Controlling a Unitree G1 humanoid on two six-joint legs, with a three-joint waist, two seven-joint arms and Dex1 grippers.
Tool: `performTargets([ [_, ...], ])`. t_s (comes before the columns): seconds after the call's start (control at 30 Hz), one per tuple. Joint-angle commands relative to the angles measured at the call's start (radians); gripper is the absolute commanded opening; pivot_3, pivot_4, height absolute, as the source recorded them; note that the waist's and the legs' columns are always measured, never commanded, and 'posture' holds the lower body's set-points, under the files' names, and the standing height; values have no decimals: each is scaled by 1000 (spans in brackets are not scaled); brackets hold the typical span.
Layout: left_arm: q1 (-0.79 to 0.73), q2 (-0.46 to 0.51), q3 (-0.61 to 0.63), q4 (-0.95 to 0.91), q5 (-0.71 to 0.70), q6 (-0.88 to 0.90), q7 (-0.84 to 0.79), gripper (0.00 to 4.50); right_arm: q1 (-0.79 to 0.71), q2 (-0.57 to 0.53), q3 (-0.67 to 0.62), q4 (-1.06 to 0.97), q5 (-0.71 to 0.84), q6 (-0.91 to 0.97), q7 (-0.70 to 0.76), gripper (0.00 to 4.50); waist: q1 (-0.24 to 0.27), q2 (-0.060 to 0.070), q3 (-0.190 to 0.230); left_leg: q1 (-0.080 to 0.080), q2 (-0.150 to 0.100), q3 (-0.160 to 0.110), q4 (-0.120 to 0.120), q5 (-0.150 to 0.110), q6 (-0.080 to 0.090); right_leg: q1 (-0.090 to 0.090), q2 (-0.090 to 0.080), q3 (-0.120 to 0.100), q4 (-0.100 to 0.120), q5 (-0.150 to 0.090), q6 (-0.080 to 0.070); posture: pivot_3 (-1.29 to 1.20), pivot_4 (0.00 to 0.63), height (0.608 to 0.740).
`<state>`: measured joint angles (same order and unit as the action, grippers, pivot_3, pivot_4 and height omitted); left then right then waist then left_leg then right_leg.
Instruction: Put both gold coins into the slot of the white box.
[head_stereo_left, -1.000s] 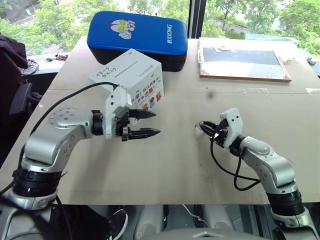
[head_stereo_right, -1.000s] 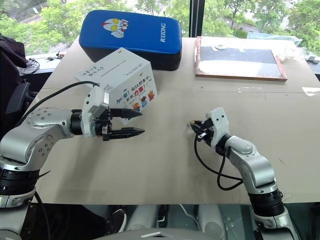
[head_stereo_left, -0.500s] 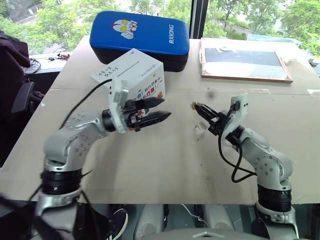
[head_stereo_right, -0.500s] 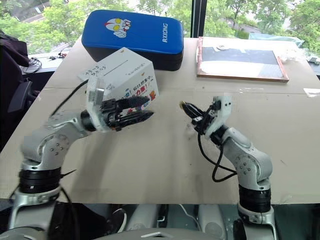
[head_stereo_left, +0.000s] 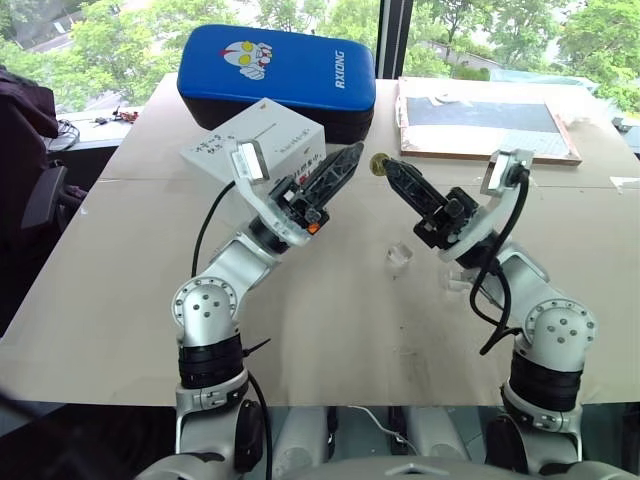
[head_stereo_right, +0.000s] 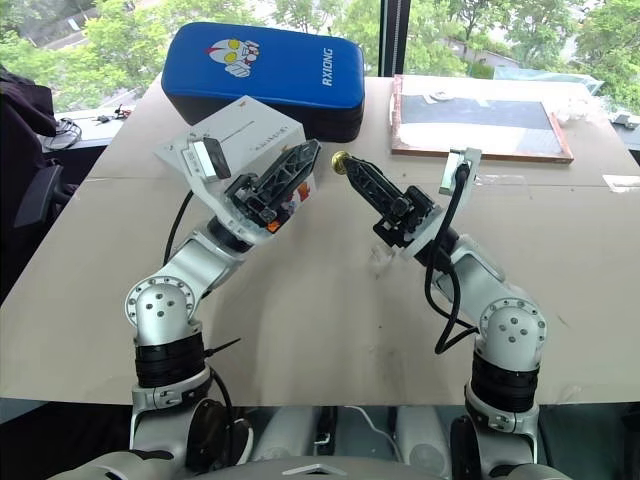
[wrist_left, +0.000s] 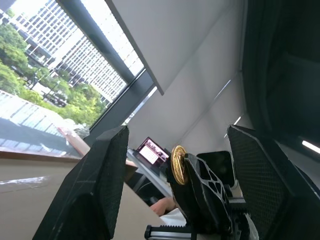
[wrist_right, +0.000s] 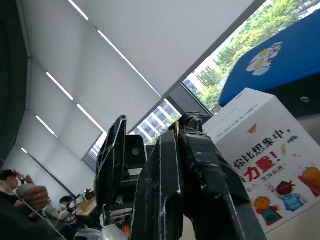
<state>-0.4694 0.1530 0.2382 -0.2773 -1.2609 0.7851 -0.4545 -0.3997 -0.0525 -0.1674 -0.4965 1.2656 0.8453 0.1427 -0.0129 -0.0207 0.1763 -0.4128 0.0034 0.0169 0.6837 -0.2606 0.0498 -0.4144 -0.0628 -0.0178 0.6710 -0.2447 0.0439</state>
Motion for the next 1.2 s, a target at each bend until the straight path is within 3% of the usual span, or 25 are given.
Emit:
performTargets([
  [0.03, 0, 16, -37, -48, -16, 12, -5, 3183, -3, -14, 24, -48, 51, -27, 1, 56, 0, 0, 0, 0, 0, 0, 0, 0, 0, 0, 0, 0, 0, 0, 0, 0, 150, 740],
  [0.37, -1, 16, -67, -33, -64, 28, -22, 3183, -4, -47, 68, -56, 85, -66, -9, 56, 0, 0, 0, 0, 0, 0, 0, 0, 0, 0, 0, 0, 1, 0, 0, 0, 150, 740],
  [0.43, -1, 15, -61, -31, -86, 28, -23, 2930, -5, -51, 74, -56, 89, -72, -14, 11, 0, 0, 0, 0, 0, 0, 0, 0, 0, 0, 0, 0, 1, 0, 0, 0, 150, 740],
  [0.53, 2, 11, -53, -35, -125, 29, -22, 1752, -4, -58, 80, -54, 95, -79, -19, 0, 1, 0, 0, 0, 0, 0, 0, 0, 0, 0, 0, 0, 1, 0, 0, 0, 150, 740],
  [0.57, 2, 8, -50, -38, -140, 26, -19, 1127, -5, -61, 81, -53, 97, -81, -20, 0, 1, 0, 0, 0, 0, 0, 0, 0, 0, 0, 0, 0, 0, 0, 0, 0, 150, 740],
  [0.6, 2, 4, -45, -39, -158, 24, -12, 992, -5, -64, 82, -52, 98, -84, -21, 0, 0, 0, 0, 0, 0, 0, 0, 0, 0, 0, 0, 0, 0, 0, 0, 0, 150, 740],
  [0.67, 3, 3, -45, -41, -176, 25, -5, 124, -6, -68, 85, -49, 103, -91, -23, 0, 1, 0, 0, 0, 0, 0, 0, 0, 0, 0, 0, 0, 0, 0, 0, 0, 150, 740],
  [1.0, 21, 3, -62, -49, -217, 26, 16, 47, -8, -91, 101, -43, 120, -106, -17, 0, 1, 0, 0, 0, 0, 0, 0, 0, 0, 0, 0, 0, 0, 0, 0, 0, 150, 740],
  [1.03, 22, 4, -63, -48, -217, 24, 17, 0, -10, -95, 103, -43, 123, -105, -13, 608, 1, 0, 0, 0, 0, 0, 0, 0, 0, 0, 0, 0, 0, 0, 0, 0, 150, 740],
  [1.13, 5, 15, -51, -34, -168, -10, 23, 0, -5, -95, 99, -46, 117, -122, -22, 1586, 1, 0, 0, 0, 0, 0, 0, 0, 0, 0, 0, 0, 0, 0, 0, 0, 150, 740],
  [1.2, -29, 42, -27, -13, -135, -35, 29, 0, 5, -110, 94, -46, 100, -126, -19, 2606, 1, 0, 0, 0, 0, 0, 0, 0, 0, 0, 1, 0, 0, 0, 0, 0, 150, 740],
])
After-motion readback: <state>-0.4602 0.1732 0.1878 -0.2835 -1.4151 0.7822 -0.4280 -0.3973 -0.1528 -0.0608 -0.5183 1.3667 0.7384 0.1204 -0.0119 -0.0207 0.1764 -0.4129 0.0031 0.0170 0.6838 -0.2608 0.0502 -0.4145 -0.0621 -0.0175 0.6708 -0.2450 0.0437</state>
